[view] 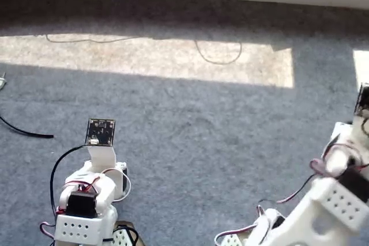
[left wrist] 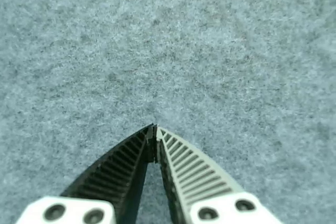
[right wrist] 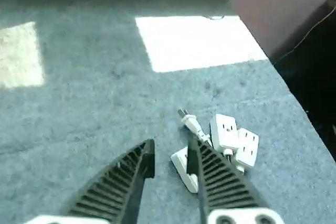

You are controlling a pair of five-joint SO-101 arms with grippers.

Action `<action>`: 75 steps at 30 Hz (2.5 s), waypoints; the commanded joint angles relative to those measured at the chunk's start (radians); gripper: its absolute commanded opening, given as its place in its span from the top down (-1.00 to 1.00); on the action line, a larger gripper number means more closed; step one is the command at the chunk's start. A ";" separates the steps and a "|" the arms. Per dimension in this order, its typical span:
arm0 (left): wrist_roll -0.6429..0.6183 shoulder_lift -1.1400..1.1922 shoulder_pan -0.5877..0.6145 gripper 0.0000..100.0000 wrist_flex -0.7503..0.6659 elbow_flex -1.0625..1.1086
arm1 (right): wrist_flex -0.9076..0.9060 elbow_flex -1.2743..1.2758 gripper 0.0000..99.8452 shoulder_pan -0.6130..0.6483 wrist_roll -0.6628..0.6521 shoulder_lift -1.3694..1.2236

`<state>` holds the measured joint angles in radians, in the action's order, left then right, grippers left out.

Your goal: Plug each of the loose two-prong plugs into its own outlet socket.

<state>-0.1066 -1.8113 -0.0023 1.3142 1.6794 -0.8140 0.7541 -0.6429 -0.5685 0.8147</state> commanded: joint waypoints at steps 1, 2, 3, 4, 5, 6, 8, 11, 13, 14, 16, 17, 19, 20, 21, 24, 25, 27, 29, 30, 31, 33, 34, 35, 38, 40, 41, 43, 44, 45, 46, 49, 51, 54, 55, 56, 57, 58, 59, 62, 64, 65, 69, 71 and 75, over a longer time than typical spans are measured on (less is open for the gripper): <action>0.005 -0.007 -0.015 0.99 0.005 0.013 | -0.341 -0.599 0.45 -0.067 -0.170 -0.495; 0.005 -0.007 -0.015 0.99 0.005 0.013 | -0.444 -0.728 0.37 -0.079 -0.221 -0.599; 0.005 -0.007 -0.015 0.99 0.005 0.013 | -0.549 -0.854 0.31 -0.090 -0.272 -0.699; 0.005 -0.007 -0.015 0.99 0.005 0.013 | -0.650 -0.978 0.27 -0.102 -0.328 -0.794; 0.005 -0.007 -0.015 0.99 0.005 0.013 | -0.750 -1.096 0.26 -0.114 -0.385 -0.888; 0.005 -0.007 -0.015 0.99 0.005 0.013 | -0.837 -1.207 0.26 -0.131 -0.439 -0.975; 0.005 -0.007 -0.015 0.99 0.005 0.013 | -0.952 -1.406 0.26 -0.165 -0.526 -1.135; 0.005 -0.007 -0.015 0.99 0.005 0.013 | -0.944 -1.624 0.26 -0.222 -0.566 -1.336; 0.005 -0.007 -0.015 0.99 0.005 0.013 | -0.946 -1.695 0.26 -0.242 -0.621 -1.448; 0.005 -0.007 -0.015 0.99 0.005 0.013 | -0.946 -1.716 0.26 -0.249 -0.649 -1.497; 0.005 -0.007 -0.015 0.99 0.005 0.013 | -0.946 -1.733 0.26 -0.259 -0.704 -1.575; 0.005 -0.007 -0.015 0.99 0.005 0.013 | -0.946 -1.732 0.26 -0.259 -0.726 -1.606; 0.005 -0.007 -0.015 0.99 0.005 0.013 | -0.946 -1.730 0.26 -0.257 -0.763 -1.649; 0.005 -0.007 -0.015 0.99 0.005 0.013 | -0.946 -1.730 0.26 -0.254 -0.776 -1.659; 0.005 -0.007 -0.015 0.99 0.005 0.013 | -0.947 -1.730 0.26 -0.251 -0.789 -1.664; 0.005 -0.007 -0.015 0.99 0.005 0.013 | -0.947 -1.730 0.26 -0.237 -0.795 -1.666; 0.005 -0.007 -0.015 0.99 0.005 0.013 | -0.947 -1.730 0.26 -0.231 -0.793 -1.672; 0.005 -0.007 -0.015 0.99 0.005 0.013 | -0.947 -1.710 0.26 -0.222 -0.793 -1.675; 0.005 -0.007 -0.015 0.99 0.005 0.013 | -0.947 -1.649 0.26 -0.211 -0.795 -1.670; 0.005 -0.007 -0.015 0.99 0.005 0.013 | -0.947 -1.620 0.26 -0.202 -0.795 -1.667; 0.005 -0.007 -0.015 0.99 0.005 0.013 | -0.947 -1.590 0.26 -0.193 -0.795 -1.667; 0.005 -0.007 -0.015 0.99 0.005 0.013 | -0.947 -1.546 0.26 -0.171 -0.790 -1.670; 0.005 -0.007 -0.015 0.99 0.005 0.013 | -0.947 -1.524 0.26 -0.162 -0.789 -1.672; 0.005 -0.007 -0.015 0.99 0.005 0.013 | -0.947 -1.504 0.26 -0.151 -0.787 -1.672; 0.005 -0.007 -0.015 0.99 0.005 0.013 | -0.946 -1.457 0.26 -0.130 -0.786 -1.672; 0.005 -0.007 -0.015 0.99 0.005 0.013 | -0.940 -1.445 0.26 -0.128 -0.786 -1.672; 0.005 -0.007 -0.015 0.99 0.005 0.013 | -0.938 -1.442 0.26 -0.127 -0.786 -1.673; 0.005 -0.007 -0.015 0.99 0.005 0.013 | -0.931 -1.443 0.27 -0.130 -0.786 -1.673; 0.005 -0.007 -0.015 0.99 0.005 0.013 | -0.920 -1.443 0.29 -0.131 -0.786 -1.670; 0.005 -0.007 -0.015 0.99 0.005 0.013 | -0.908 -1.443 0.34 -0.133 -0.786 -1.669; 0.005 -0.007 -0.015 0.99 0.005 0.013 | -0.894 -1.443 0.40 -0.134 -0.786 -1.669; 0.005 -0.007 -0.015 0.99 0.005 0.013 | -0.866 -1.445 0.58 -0.143 -0.784 -1.666; 0.005 -0.007 -0.015 0.99 0.005 0.013 | -0.865 -1.469 0.65 -0.148 -0.770 -1.666; 0.005 -0.007 -0.015 0.99 0.005 0.013 | -0.866 -1.584 0.65 -0.151 -0.680 -1.666; 0.005 -0.007 -0.015 0.99 0.005 0.013 | -0.871 -1.638 0.65 -0.151 -0.644 -1.666; 0.005 -0.007 -0.015 0.99 0.005 0.013 | -0.878 -1.692 0.65 -0.151 -0.611 -1.666; 0.005 -0.007 -0.015 0.99 0.005 0.013 | -0.897 -1.753 0.65 -0.151 -0.583 -1.666; 0.005 -0.007 -0.015 0.99 0.005 0.013 | -0.920 -1.814 0.65 -0.148 -0.569 -1.666; 0.005 -0.007 -0.015 0.99 0.005 0.013 | -0.946 -1.868 0.65 -0.143 -0.569 -1.666; 0.005 -0.007 -0.015 0.99 0.005 0.013 | -0.947 -2.015 0.65 -0.136 -0.542 -1.666; 0.005 -0.007 -0.015 0.99 0.005 0.013 | -0.947 -2.095 0.65 -0.131 -0.526 -1.666; 0.005 -0.007 -0.015 0.99 0.005 0.013 | -0.947 -2.130 0.65 -0.128 -0.517 -1.666; 0.005 -0.007 -0.015 0.99 0.005 0.013 | -0.949 -2.236 0.65 -0.097 -0.422 -1.666; 0.005 -0.007 -0.015 0.99 0.005 0.013 | -0.949 -2.267 0.65 -0.071 -0.331 -1.666; 0.005 -0.007 -0.015 0.99 0.005 0.013 | -0.951 -2.282 0.65 0.001 -0.072 -1.666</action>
<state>-0.1066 -1.8113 -0.0023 1.3142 1.6794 -1.7223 -1.4784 -0.7058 -0.8216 -0.8792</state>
